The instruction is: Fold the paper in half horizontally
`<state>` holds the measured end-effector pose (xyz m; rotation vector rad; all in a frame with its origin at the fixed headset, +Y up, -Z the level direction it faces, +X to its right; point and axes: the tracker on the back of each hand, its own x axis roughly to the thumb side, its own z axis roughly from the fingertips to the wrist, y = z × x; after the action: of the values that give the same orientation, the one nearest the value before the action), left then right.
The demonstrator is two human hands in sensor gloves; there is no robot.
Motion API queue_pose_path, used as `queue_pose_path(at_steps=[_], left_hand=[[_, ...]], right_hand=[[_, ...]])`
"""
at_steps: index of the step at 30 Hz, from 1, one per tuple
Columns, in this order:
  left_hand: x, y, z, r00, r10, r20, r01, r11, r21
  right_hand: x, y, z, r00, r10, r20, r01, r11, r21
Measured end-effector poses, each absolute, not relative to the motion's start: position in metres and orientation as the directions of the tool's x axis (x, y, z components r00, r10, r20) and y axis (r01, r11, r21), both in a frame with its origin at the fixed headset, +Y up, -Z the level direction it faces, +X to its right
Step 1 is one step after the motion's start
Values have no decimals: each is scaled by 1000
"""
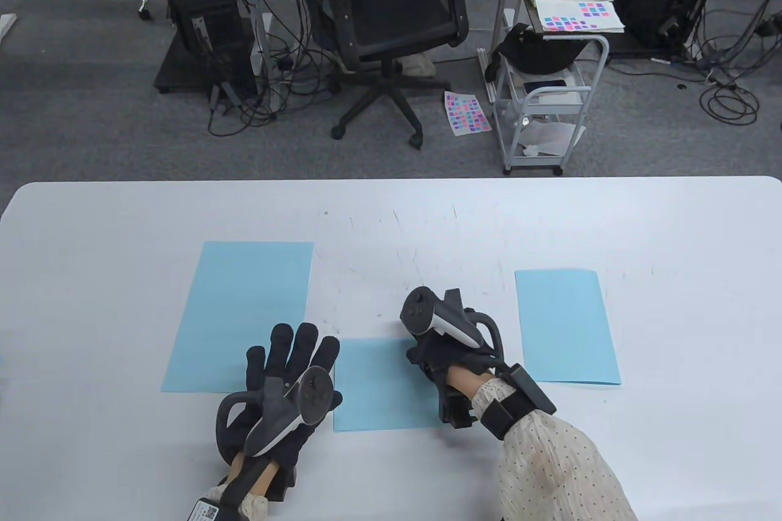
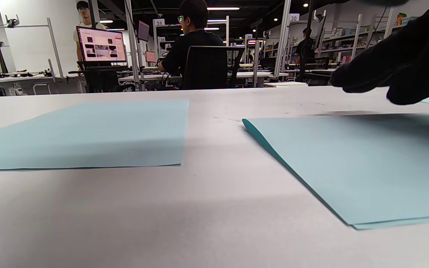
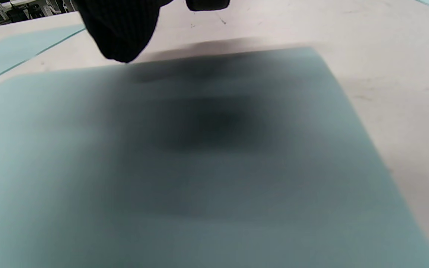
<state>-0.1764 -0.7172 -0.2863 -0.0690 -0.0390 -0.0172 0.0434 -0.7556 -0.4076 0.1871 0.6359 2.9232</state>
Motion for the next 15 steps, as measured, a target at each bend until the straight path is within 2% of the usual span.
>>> queue_pose_path(at_steps=[4, 15], left_hand=[[-180, -718, -289, 999, -23, 34, 25, 997, -73], [-183, -719, -289, 1000, -7, 29, 9, 997, -83]], right_hand=[[37, -770, -410, -989, 110, 104, -56, -906, 419], [37, -767, -427, -991, 110, 75, -62, -883, 466]])
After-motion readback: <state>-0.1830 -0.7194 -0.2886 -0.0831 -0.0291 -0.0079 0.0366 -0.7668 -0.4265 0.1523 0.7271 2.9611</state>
